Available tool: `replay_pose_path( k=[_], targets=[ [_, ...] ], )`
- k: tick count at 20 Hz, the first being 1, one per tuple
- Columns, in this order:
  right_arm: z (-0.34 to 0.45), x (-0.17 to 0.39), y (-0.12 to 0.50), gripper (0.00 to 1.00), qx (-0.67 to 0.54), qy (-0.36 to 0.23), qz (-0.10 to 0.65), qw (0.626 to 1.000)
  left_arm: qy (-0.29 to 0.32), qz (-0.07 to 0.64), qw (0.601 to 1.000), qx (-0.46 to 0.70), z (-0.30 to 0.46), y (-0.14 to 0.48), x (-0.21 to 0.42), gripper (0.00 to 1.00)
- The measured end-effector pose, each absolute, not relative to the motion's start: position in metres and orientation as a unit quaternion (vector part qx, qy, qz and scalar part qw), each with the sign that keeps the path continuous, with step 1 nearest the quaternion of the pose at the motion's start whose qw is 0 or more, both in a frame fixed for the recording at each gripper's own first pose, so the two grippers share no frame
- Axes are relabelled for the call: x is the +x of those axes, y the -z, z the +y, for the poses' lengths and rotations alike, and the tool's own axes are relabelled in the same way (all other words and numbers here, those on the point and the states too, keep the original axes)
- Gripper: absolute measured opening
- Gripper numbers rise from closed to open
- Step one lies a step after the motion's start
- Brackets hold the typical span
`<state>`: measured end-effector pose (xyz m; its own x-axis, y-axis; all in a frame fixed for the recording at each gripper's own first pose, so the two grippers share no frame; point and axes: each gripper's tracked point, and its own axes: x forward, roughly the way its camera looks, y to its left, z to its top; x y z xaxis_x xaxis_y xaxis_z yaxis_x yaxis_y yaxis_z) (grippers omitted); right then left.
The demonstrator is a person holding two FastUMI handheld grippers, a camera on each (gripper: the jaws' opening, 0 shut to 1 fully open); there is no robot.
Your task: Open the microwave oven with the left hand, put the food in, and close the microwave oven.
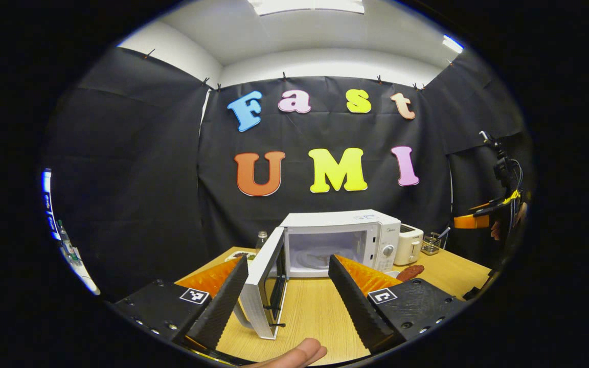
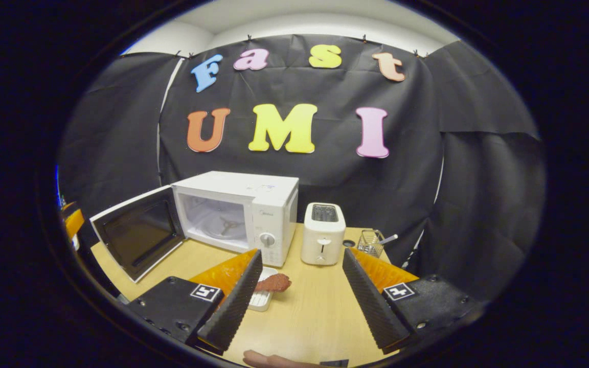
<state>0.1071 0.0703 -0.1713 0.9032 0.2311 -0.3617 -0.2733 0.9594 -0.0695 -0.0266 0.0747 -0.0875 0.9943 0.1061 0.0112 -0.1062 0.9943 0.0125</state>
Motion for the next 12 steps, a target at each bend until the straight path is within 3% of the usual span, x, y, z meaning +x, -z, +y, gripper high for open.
replay_pose_path(
  k=[7,12],
  targets=[
    [0.090,0.157,0.260,0.99,-0.009,-0.188,0.320,0.929,-0.040,-0.017,0.999,-0.015,0.052,0.054,0.004,0.97],
    [0.100,0.176,0.317,0.88,0.061,-0.238,0.418,0.875,-0.056,-0.020,0.998,0.002,0.048,0.049,0.019,0.97]
  ],
)
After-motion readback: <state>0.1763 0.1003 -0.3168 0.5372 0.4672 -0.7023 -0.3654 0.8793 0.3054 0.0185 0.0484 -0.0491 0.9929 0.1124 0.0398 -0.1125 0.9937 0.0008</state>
